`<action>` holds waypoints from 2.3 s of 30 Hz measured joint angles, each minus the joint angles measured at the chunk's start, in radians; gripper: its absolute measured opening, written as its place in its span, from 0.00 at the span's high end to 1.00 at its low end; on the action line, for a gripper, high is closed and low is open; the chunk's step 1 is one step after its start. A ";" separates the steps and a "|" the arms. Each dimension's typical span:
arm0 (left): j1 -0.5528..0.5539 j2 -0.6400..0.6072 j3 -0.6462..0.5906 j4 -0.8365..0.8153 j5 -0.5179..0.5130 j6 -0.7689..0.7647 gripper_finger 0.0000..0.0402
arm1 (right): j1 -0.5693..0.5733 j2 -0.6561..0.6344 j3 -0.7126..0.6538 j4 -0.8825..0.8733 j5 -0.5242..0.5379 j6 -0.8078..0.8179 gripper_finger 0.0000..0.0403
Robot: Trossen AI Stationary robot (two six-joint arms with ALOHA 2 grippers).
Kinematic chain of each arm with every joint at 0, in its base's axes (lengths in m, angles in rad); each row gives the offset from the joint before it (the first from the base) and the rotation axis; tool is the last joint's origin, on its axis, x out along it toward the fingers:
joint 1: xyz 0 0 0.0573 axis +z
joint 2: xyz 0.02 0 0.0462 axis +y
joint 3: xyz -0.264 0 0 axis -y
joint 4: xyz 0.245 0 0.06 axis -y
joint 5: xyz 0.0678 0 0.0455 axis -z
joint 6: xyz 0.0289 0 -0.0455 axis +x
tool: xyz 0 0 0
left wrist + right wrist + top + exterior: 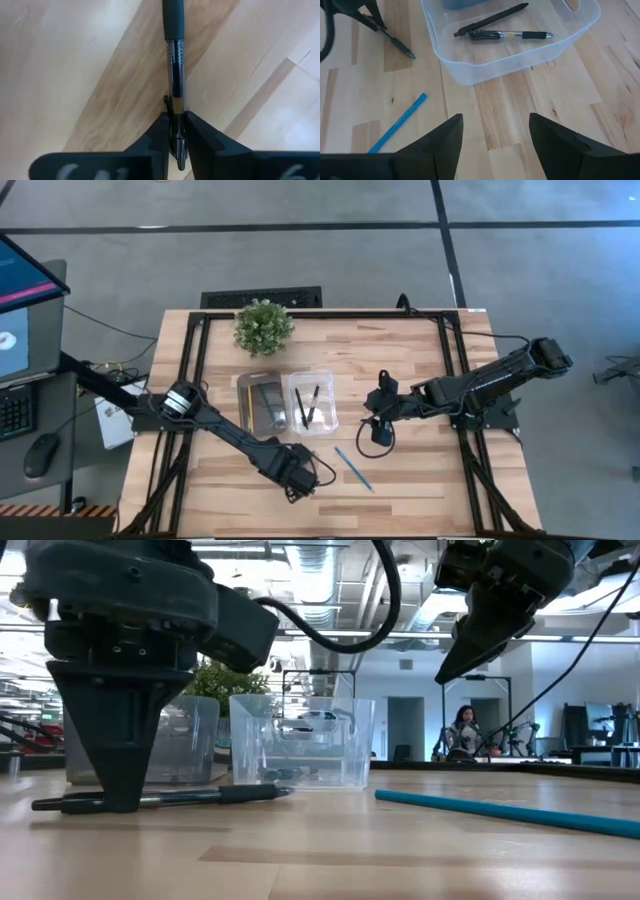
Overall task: Sort pens & pencils
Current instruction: Put the black-white pen into the transparent bin
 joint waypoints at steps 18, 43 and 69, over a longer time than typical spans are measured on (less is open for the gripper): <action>0.001 -0.008 0.087 -0.066 -0.089 0.044 0.93 | 0.000 0.000 0.000 0.001 0.000 -0.023 0.38; 0.018 -0.223 0.089 -0.103 -0.291 0.041 0.92 | 0.000 0.000 0.000 -0.001 0.000 -0.026 0.38; 0.406 -0.248 0.089 -0.120 -0.117 0.150 0.92 | 0.000 0.000 0.000 -0.005 0.000 -0.080 0.38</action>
